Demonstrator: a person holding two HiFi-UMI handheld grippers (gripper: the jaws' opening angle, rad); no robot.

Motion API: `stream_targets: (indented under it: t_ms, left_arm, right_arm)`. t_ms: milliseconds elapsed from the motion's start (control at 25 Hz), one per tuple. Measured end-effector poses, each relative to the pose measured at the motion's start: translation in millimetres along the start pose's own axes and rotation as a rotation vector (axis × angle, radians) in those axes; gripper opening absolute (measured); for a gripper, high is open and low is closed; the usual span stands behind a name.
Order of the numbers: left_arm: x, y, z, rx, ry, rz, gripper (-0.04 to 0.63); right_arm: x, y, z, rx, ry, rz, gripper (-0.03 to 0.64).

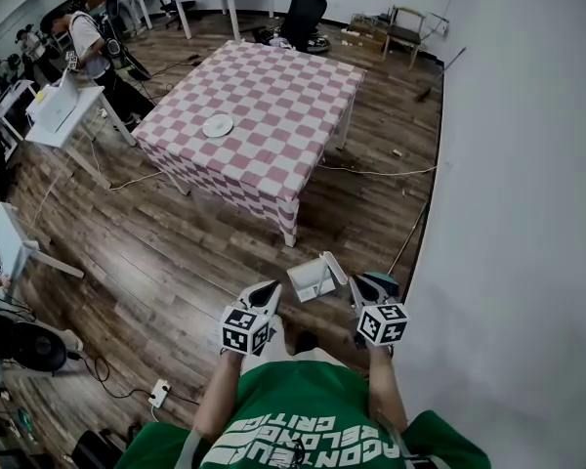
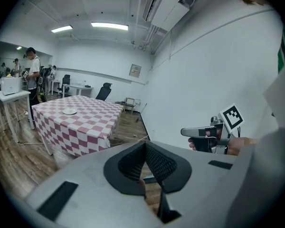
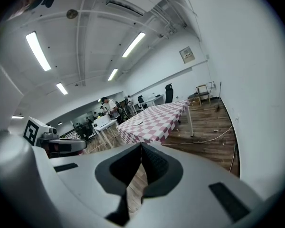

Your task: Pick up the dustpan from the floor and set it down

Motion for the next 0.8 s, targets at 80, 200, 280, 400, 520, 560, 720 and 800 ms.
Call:
stream_targets:
  t_ms: [80,200,280,400,520,560,720,800]
  left_arm:
    - [2,-5,0,-0.006,0.0,0.002,-0.006]
    - [4,-14,-1,-0.012,-0.001,0.003,-0.006]
    - [7,-20,-2,-0.014,0.002,0.005,-0.006]
    - [11,-28,-6,-0.022,0.006,0.008,-0.006]
    - [15,-37,-11,-0.028,0.005,0.01,-0.006]
    - [16,-40,-13,-0.029,0.004,0.011,-0.006]
    - [25,-56,-17,-0.03,-0.001,0.013,-0.006]
    - [30,-64,-21,-0.034,-0.002,0.014,-0.006]
  right_arm:
    - [5,-1,0,-0.006,-0.011,0.001,0.008]
    - [13,-2,-1,-0.004,-0.028,0.005,0.008]
    - [20,-1,-2,0.001,-0.036,0.012,0.008]
    - [30,-1,-8,0.0,-0.044,0.019,0.008]
    - [41,-2,-12,-0.005,-0.056,0.02,0.008]
    - [45,-3,-13,-0.006,-0.062,0.021,0.008]
    - [62,-1,-15,-0.005,-0.083,0.035,0.009]
    - [72,1,-16,-0.005,-0.097,0.047,0.009]
Point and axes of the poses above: the fingertips, and each gripper's own axes: x forward along the fingers, y to its right, z out of its underside, the point moved 9 cm from there along -x, backward along the fingers, and after that the axes turned 1 degree about x, right-handed, at the moved point
